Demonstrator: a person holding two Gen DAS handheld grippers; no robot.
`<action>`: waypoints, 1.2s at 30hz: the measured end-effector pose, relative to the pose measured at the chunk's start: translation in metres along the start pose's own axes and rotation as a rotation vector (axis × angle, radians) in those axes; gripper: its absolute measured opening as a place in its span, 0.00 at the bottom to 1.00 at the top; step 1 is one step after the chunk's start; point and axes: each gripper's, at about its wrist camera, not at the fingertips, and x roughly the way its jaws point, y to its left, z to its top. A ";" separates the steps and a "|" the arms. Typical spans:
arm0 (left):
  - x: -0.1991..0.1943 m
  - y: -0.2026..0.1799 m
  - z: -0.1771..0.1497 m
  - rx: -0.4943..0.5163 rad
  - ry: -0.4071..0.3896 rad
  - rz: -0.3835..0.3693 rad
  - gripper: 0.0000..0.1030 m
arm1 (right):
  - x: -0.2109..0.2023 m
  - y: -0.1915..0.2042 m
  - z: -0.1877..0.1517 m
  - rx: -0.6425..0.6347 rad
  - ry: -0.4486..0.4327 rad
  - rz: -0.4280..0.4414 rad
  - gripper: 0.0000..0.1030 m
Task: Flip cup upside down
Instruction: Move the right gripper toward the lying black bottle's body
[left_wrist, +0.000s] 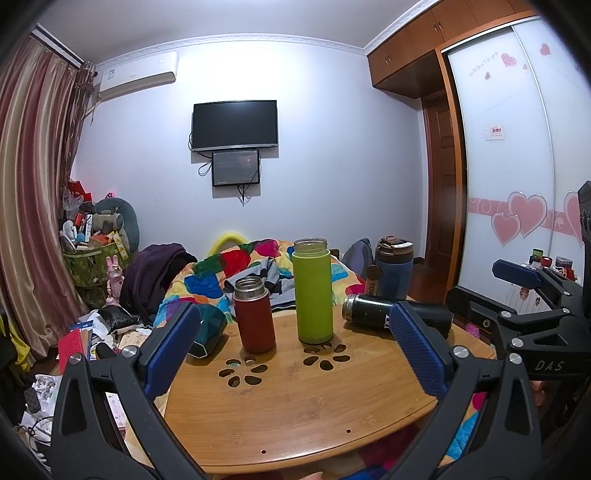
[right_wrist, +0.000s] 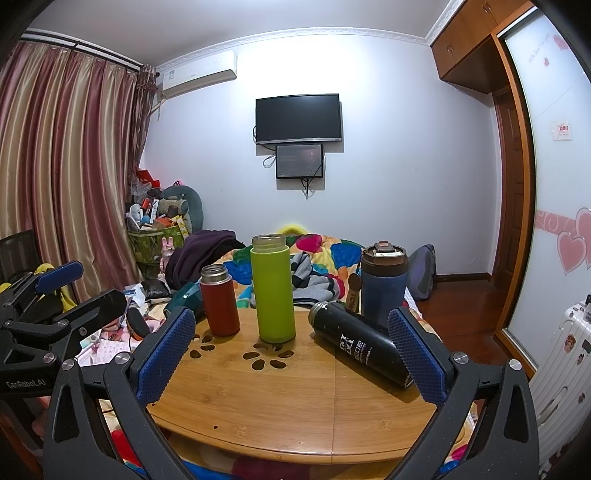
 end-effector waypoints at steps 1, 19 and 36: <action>0.000 0.000 0.000 0.000 0.000 0.000 1.00 | 0.000 0.000 0.000 0.001 0.001 0.001 1.00; 0.030 -0.008 0.003 0.037 0.050 -0.014 1.00 | 0.027 -0.029 -0.009 0.038 0.056 -0.012 1.00; 0.126 -0.034 -0.029 0.002 0.279 -0.191 1.00 | 0.124 -0.140 -0.032 0.104 0.306 -0.079 1.00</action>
